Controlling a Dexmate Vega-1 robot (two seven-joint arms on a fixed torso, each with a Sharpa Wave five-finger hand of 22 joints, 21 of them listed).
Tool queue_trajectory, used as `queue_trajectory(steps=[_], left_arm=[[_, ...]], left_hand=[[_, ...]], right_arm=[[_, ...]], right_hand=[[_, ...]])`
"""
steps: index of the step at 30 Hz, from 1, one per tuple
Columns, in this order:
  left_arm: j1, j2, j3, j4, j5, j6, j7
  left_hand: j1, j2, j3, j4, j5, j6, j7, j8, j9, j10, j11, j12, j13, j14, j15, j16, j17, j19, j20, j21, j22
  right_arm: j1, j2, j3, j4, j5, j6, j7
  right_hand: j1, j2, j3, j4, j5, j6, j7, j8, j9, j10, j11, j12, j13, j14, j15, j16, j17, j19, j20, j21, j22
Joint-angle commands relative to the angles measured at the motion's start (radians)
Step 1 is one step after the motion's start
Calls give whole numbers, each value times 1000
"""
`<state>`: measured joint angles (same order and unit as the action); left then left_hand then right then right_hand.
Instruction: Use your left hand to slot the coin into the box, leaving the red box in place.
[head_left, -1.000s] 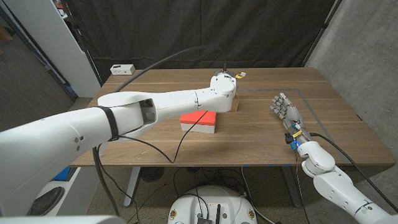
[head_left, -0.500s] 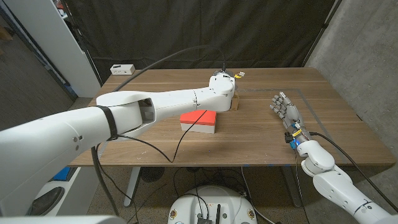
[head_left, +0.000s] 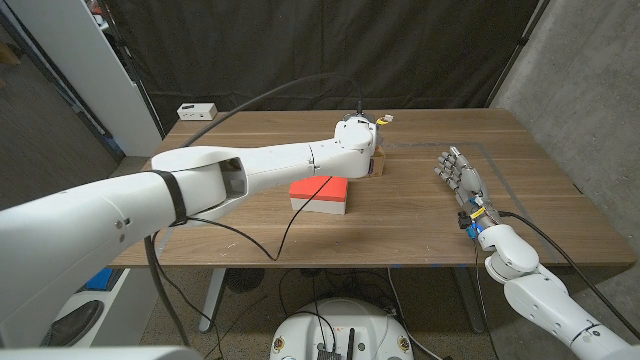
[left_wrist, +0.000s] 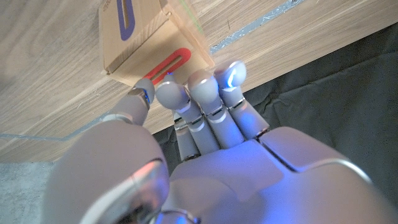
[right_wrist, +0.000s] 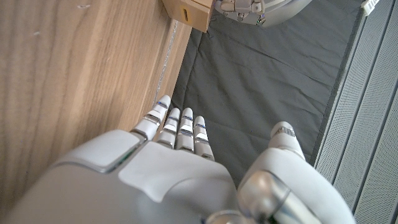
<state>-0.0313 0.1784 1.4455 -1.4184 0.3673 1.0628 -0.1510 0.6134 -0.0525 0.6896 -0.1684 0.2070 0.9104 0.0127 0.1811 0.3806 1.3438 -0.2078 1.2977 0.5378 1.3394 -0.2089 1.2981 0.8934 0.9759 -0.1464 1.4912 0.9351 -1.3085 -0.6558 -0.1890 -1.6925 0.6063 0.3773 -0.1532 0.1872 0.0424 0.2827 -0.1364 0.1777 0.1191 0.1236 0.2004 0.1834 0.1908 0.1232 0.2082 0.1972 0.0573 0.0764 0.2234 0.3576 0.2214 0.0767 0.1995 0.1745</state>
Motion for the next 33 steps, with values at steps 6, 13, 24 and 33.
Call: queue_trajectory(steps=[6, 13, 24, 33], left_arm=[[24, 48, -40, -77, -7, 4, 17], [27, 72, -46, -113, -4, 9, 24], [45, 121, -67, -189, 7, 20, 48], [93, 181, -116, -270, 24, 5, 93]], left_hand=[[-13, 1, 11, -2, -3, -4, 3, 9, -12, 3, -2, -3, 2, -2, -5, -1, -2, 0, -65, 6, -1], [-13, 5, 17, -2, -2, -5, 2, 9, -22, 5, -2, -1, 8, 3, -4, 5, 0, -5, -65, 7, -1], [-21, 9, 23, 0, -2, 1, 0, 12, -37, 4, -2, -1, 16, 7, -4, 17, 11, -8, -65, 13, 3], [-19, 18, -5, -6, -6, 9, -2, 12, -48, -39, 1, -32, 0, -63, -5, -72, -118, -47, -63, -80, -167]], right_arm=[[0, -1, -4, -14, -9, -10, -6], [-1, 2, -7, -16, -14, -12, -12], [-4, 8, -12, -28, -26, -15, -29], [-3, 10, -19, -47, -45, -26, -49]], right_hand=[[4, 9, 4, -8, -1, 7, 2, -1, 5, 11, -1, -2, 5, 4, 0, 5, 0, 8, 2, 1, 3], [4, 9, 4, -8, -1, 7, 2, -1, 5, 12, 1, -1, 5, 5, 1, 5, 0, 8, 1, 1, 3], [4, 9, 4, -8, -1, 7, 2, -1, 5, 11, -1, -2, 5, 4, 1, 4, 0, 8, 2, 1, 3], [4, 9, 4, -8, -2, 7, 3, -1, 5, 12, -1, -2, 5, 5, 0, 5, 0, 9, 1, 1, 3]])
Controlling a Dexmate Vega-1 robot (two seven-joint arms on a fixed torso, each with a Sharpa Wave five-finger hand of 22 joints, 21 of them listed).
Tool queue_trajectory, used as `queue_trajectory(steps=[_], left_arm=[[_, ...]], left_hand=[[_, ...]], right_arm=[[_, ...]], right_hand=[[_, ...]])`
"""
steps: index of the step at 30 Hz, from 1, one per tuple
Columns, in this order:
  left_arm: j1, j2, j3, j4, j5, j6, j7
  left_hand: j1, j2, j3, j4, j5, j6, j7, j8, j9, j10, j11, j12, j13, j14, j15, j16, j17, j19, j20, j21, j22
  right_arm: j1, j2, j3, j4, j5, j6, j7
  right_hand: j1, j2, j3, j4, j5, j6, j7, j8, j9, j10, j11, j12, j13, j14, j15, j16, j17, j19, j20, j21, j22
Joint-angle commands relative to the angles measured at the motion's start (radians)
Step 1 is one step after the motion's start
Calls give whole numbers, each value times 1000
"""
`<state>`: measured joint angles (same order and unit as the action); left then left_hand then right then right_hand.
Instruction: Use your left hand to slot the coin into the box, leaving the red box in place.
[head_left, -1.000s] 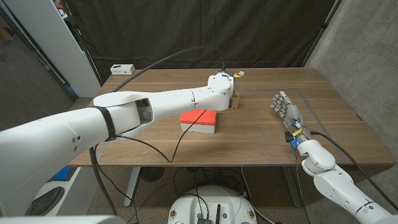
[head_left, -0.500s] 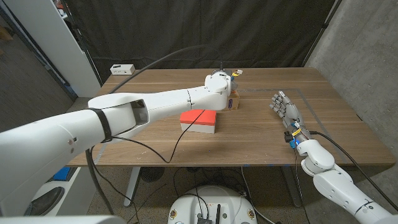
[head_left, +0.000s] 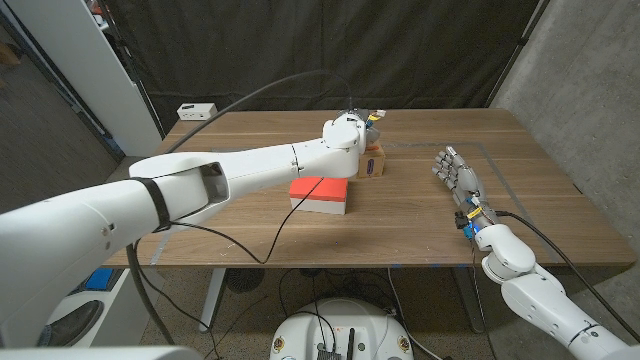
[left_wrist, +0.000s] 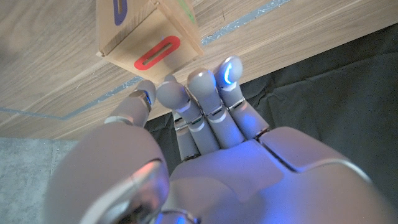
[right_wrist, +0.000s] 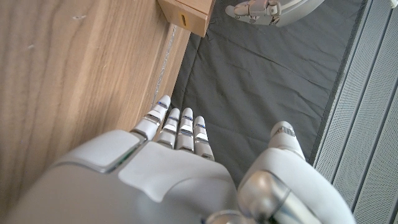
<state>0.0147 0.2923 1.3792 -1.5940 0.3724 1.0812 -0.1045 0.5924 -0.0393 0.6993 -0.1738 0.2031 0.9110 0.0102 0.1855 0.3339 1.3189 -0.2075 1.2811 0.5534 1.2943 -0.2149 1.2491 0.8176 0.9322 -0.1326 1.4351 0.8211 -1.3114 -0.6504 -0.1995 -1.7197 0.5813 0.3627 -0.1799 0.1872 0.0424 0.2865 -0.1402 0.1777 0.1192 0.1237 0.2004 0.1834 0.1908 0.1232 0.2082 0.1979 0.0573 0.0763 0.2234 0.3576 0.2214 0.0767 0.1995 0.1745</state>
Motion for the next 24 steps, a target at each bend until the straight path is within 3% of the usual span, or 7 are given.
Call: queue_trajectory(steps=[1, 9, 24], left_arm=[[57, 72, -60, -103, 20, -14, 55], [114, 119, -120, -158, 25, -47, 88], [236, 233, -272, -290, -5, -127, 110]], left_hand=[[4, 7, -19, 0, -2, 8, 0, 7, -1, -19, 2, -20, -20, -19, 1, -28, -53, -4, -78, -30, -69], [14, 16, -44, 0, 0, 6, 0, 7, -5, -29, 21, -74, -102, -34, 0, -55, -125, -8, -78, -68, -170], [32, 32, -62, 0, 6, 22, 1, 9, -7, -12, 12, -56, -88, -15, -1, -22, -138, 2, -78, -36, -197]], right_arm=[[0, 6, -9, -22, -21, -13, -24], [-7, 4, -14, -42, -40, -28, -45], [-10, 12, -28, -99, -113, -73, -126]], right_hand=[[4, 9, 0, -4, -2, 7, 3, -1, 5, 12, 1, -2, 4, 5, 0, 5, 0, 9, 1, 1, 3], [4, 9, 0, -4, -1, 8, 3, -1, 5, 11, -1, -2, 5, 4, 0, 4, 0, 8, 1, 0, 3], [4, 9, 0, -4, -1, 8, 2, -1, 5, 13, -3, -2, 5, 6, 0, 5, 0, 10, 2, 1, 3]])
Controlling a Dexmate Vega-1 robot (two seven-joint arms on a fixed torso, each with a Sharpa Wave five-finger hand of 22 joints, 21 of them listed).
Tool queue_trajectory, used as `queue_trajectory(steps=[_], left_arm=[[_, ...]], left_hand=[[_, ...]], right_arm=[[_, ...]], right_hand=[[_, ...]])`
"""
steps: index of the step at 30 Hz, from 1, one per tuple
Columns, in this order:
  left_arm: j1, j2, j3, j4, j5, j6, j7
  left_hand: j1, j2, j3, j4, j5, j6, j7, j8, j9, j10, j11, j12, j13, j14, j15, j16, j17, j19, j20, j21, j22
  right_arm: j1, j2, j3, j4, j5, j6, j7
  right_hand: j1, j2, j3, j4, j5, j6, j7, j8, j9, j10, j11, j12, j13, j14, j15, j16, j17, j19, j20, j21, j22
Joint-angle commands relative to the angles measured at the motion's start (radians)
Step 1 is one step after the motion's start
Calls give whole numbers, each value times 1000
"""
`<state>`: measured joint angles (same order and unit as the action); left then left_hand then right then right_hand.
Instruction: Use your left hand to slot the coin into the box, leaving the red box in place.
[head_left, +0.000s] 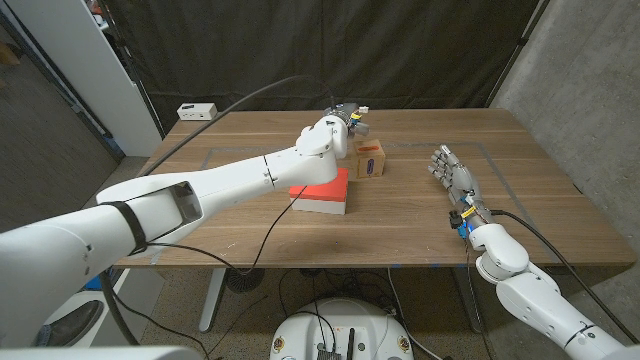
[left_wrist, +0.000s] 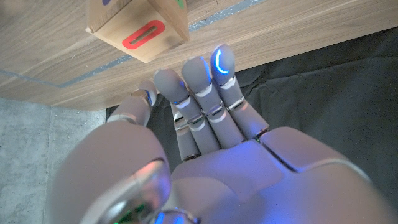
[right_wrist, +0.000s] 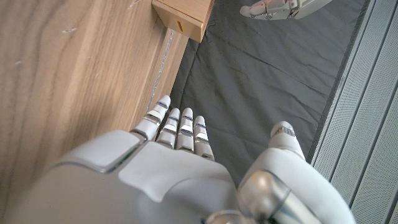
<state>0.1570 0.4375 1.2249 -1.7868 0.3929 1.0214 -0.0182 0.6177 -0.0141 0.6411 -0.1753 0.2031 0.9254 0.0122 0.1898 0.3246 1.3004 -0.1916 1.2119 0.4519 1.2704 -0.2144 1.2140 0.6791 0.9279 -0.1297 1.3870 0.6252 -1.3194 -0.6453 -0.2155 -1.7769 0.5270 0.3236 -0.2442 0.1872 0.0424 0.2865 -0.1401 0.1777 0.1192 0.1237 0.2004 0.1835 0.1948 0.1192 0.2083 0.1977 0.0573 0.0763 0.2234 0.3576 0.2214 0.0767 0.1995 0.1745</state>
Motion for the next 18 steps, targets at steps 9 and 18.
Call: queue_trajectory(steps=[9, 18], left_arm=[[223, 149, -281, -168, -97, -179, 81], [427, 167, -474, -235, -182, -304, 256]], left_hand=[[5, 12, -3, 4, 9, 9, -1, 5, 2, 7, -3, 29, 36, 14, 0, 38, 26, 6, -81, 33, -2], [10, 18, -6, 0, 10, -22, 4, -2, 5, -78, 29, -27, -7, -72, -1, -20, -41, -62, -76, 21, -37]], right_arm=[[-12, 25, -14, -73, -91, -42, -106], [-22, 23, -3, -73, -80, -15, -82]], right_hand=[[4, 8, 0, -4, -2, 15, -1, 1, 5, 17, 0, 1, 5, 9, -4, 6, -1, 15, 0, 3, 3], [4, 8, 0, -5, -2, 18, 0, 2, 5, 18, -8, 1, 5, 13, -9, 8, -1, 22, -5, 5, 3]])
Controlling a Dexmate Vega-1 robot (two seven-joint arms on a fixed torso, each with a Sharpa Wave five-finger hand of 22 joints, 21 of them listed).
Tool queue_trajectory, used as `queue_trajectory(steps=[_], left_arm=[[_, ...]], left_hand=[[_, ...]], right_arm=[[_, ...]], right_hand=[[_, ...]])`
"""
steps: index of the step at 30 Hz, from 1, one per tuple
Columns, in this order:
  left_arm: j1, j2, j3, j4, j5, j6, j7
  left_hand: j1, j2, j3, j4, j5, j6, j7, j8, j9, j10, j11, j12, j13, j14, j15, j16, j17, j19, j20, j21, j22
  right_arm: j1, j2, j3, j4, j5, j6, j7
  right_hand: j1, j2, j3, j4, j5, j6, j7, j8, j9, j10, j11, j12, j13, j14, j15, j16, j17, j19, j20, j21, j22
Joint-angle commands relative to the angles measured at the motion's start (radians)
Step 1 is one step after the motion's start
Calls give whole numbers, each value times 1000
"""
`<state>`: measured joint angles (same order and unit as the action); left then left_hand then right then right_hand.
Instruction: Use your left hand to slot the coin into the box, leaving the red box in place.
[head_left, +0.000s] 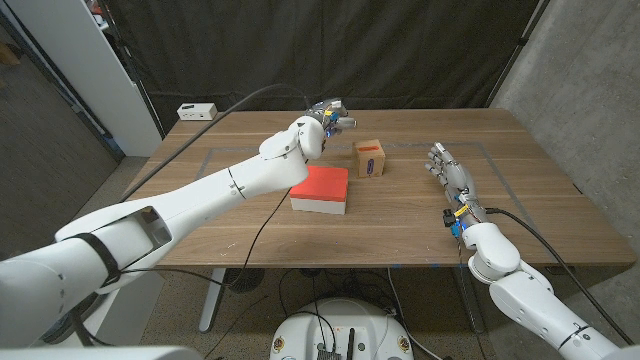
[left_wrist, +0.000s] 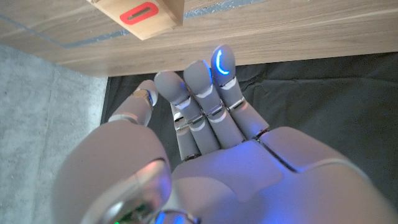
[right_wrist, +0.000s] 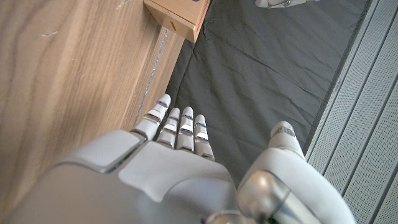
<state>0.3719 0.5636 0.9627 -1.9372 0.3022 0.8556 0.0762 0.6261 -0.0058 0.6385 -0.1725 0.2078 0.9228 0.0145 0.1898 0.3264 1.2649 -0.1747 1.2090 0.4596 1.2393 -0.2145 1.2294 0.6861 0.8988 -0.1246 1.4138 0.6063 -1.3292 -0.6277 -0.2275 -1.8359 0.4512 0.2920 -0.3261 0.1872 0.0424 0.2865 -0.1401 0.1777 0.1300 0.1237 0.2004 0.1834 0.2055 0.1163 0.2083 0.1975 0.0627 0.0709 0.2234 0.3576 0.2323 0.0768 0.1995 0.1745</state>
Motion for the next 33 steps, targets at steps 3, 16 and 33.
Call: queue_trajectory(steps=[3, 16, 33], left_arm=[[280, 39, -273, -91, -138, -210, 211], [492, 80, -456, -78, -360, -585, 240], [611, 136, -550, 86, -523, -994, 117]], left_hand=[[8, 13, -14, -3, 5, -30, 3, -1, 4, -73, 35, -61, -54, -83, -2, -70, -103, -78, -66, -11, -36], [-195, 48, 51, 16, 16, -146, 19, 25, -30, -547, 147, -523, -235, -564, 111, -484, -452, -502, 100, -210, -332], [-372, -55, 10, 9, -22, -557, 39, -13, -134, -1030, 230, -883, -265, -1058, 192, -877, -505, -922, 95, -570, -441]], right_arm=[[-14, 5, 13, -9, -2, 31, 11], [-15, 18, 9, -6, 6, 53, 30], [-12, 26, 2, -4, -14, 63, 28]], right_hand=[[4, 8, 0, -5, -1, 8, 0, 2, 5, 6, -5, 1, 5, 9, -7, 8, -1, 13, -7, 5, 3], [6, 7, 0, -6, -2, 15, 8, 3, 5, -15, -13, -7, 4, 7, -16, 7, -1, 19, -25, 5, 2], [7, 3, -1, -7, -2, 18, 10, 0, 4, -37, -40, -15, 1, 1, -34, 3, -4, 18, -37, 2, 2]])
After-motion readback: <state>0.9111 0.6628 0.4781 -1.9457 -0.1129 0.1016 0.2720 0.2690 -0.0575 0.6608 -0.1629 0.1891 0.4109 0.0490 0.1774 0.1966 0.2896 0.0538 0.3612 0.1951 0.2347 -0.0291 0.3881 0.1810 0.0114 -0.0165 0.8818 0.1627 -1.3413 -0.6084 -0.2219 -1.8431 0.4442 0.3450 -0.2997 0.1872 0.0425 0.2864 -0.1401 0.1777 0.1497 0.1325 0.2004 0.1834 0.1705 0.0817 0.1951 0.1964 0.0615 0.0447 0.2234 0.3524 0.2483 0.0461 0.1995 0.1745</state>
